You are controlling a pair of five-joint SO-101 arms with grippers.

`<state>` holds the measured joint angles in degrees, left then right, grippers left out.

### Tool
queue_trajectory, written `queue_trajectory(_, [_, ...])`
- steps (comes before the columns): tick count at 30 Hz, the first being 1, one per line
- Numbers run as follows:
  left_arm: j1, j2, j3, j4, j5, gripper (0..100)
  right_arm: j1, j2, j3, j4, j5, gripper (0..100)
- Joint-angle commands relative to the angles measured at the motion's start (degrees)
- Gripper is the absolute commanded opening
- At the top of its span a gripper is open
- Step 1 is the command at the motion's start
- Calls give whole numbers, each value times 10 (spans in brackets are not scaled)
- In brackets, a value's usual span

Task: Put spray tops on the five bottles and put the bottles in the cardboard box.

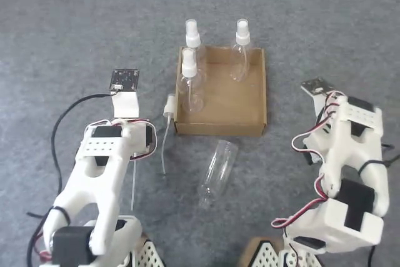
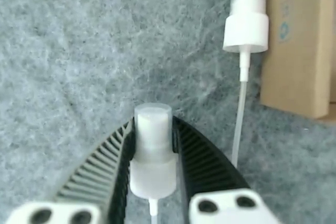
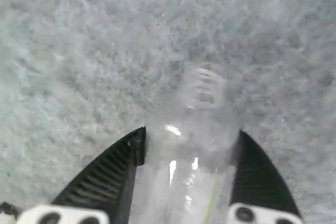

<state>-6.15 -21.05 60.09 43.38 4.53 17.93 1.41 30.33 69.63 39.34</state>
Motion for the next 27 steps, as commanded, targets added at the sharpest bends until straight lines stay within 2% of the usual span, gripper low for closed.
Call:
queue_trajectory(1, [-2,-21,-5,-13,-1,12,0,-36,11,-33,-21,131])
queue_trajectory(7, [1,-19,-27,-5,-2,13,40,-36,18,-65,-40,80])
queue_trajectory(15, [4,106,-177,105,-4,13,48,-36,18,-70,-40,83])
queue_trajectory(19, [4,151,-206,106,-6,15,48,-36,18,-71,-40,84])
queue_trajectory(24, [3,180,-234,111,-27,105,47,-36,18,-71,-40,85])
queue_trajectory(27, [2,185,-247,112,-27,104,47,-36,18,-71,-39,85])
